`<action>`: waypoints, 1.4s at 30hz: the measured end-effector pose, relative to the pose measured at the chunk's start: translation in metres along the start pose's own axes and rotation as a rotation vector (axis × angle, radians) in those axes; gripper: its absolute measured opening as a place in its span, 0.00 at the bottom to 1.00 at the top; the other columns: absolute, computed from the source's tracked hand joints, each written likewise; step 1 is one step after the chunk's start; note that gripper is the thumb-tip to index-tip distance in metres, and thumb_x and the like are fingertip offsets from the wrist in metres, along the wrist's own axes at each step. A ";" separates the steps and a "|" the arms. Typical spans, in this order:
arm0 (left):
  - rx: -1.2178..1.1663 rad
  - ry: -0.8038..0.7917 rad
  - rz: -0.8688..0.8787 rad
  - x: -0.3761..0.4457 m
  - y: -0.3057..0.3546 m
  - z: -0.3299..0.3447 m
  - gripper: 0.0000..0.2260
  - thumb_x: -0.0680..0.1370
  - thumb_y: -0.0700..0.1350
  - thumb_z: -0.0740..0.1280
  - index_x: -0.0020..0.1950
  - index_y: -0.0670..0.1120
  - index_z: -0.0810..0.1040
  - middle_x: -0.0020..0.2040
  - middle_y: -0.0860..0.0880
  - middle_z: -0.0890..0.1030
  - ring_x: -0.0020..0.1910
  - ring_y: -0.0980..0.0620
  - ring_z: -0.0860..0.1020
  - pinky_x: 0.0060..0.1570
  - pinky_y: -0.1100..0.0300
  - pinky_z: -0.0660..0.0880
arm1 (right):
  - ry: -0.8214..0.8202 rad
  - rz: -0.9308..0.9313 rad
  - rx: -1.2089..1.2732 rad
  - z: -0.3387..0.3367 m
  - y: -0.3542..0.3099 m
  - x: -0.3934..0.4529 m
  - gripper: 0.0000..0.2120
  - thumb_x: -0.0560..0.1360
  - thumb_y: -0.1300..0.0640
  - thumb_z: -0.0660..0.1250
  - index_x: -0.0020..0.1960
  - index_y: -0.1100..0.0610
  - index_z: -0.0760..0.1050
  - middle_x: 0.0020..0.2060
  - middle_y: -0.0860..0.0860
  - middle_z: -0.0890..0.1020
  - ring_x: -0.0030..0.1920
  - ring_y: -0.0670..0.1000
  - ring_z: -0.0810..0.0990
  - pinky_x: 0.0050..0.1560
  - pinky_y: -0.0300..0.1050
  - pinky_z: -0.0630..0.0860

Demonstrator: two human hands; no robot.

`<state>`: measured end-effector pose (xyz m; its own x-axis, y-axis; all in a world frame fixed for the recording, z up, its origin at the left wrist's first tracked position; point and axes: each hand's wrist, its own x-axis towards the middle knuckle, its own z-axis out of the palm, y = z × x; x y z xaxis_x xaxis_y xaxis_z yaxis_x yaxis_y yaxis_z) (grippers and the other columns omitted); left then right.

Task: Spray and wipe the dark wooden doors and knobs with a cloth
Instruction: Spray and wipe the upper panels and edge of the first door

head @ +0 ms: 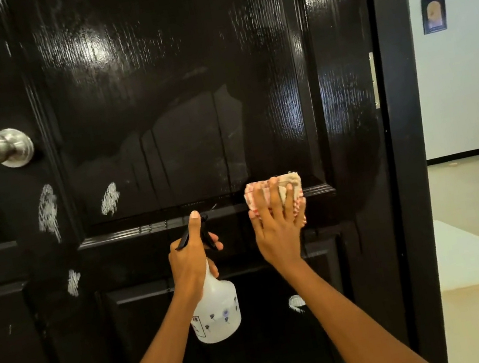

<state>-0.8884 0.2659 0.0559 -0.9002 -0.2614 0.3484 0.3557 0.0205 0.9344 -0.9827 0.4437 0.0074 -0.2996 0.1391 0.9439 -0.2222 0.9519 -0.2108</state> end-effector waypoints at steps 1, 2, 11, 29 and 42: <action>0.004 0.018 0.013 0.000 0.000 -0.005 0.33 0.81 0.67 0.61 0.44 0.36 0.83 0.38 0.39 0.86 0.21 0.46 0.74 0.24 0.56 0.72 | 0.002 -0.017 0.009 0.004 -0.016 0.003 0.28 0.84 0.45 0.58 0.82 0.47 0.57 0.82 0.53 0.54 0.82 0.61 0.45 0.77 0.71 0.47; 0.006 0.036 0.026 -0.001 0.000 -0.011 0.33 0.81 0.67 0.61 0.43 0.36 0.83 0.38 0.39 0.85 0.21 0.45 0.73 0.25 0.55 0.72 | 0.001 -0.069 0.013 0.008 -0.032 0.005 0.28 0.83 0.45 0.58 0.82 0.47 0.58 0.82 0.53 0.55 0.82 0.61 0.46 0.76 0.72 0.47; 0.004 0.107 0.094 0.001 0.007 -0.051 0.32 0.82 0.67 0.59 0.45 0.38 0.84 0.41 0.43 0.87 0.21 0.44 0.72 0.28 0.53 0.73 | -0.071 -0.504 0.065 0.018 -0.068 0.016 0.26 0.82 0.49 0.62 0.79 0.49 0.65 0.80 0.50 0.61 0.81 0.58 0.53 0.77 0.70 0.51; 0.027 0.070 0.072 -0.007 0.012 -0.060 0.32 0.81 0.66 0.61 0.48 0.36 0.84 0.42 0.42 0.87 0.20 0.48 0.73 0.22 0.57 0.72 | 0.032 0.228 0.058 -0.008 0.015 -0.006 0.29 0.83 0.46 0.56 0.82 0.49 0.53 0.82 0.54 0.56 0.81 0.63 0.48 0.77 0.71 0.46; 0.047 0.179 0.102 -0.011 0.020 -0.108 0.31 0.81 0.67 0.61 0.47 0.38 0.84 0.41 0.41 0.87 0.20 0.47 0.74 0.21 0.58 0.72 | -0.185 -0.660 0.010 0.026 -0.108 0.016 0.31 0.83 0.51 0.59 0.83 0.50 0.53 0.83 0.52 0.49 0.82 0.59 0.43 0.77 0.69 0.47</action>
<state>-0.8442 0.1646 0.0626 -0.7995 -0.4231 0.4263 0.4265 0.0997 0.8990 -0.9874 0.3358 0.0392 -0.2521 -0.5193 0.8166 -0.4212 0.8186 0.3905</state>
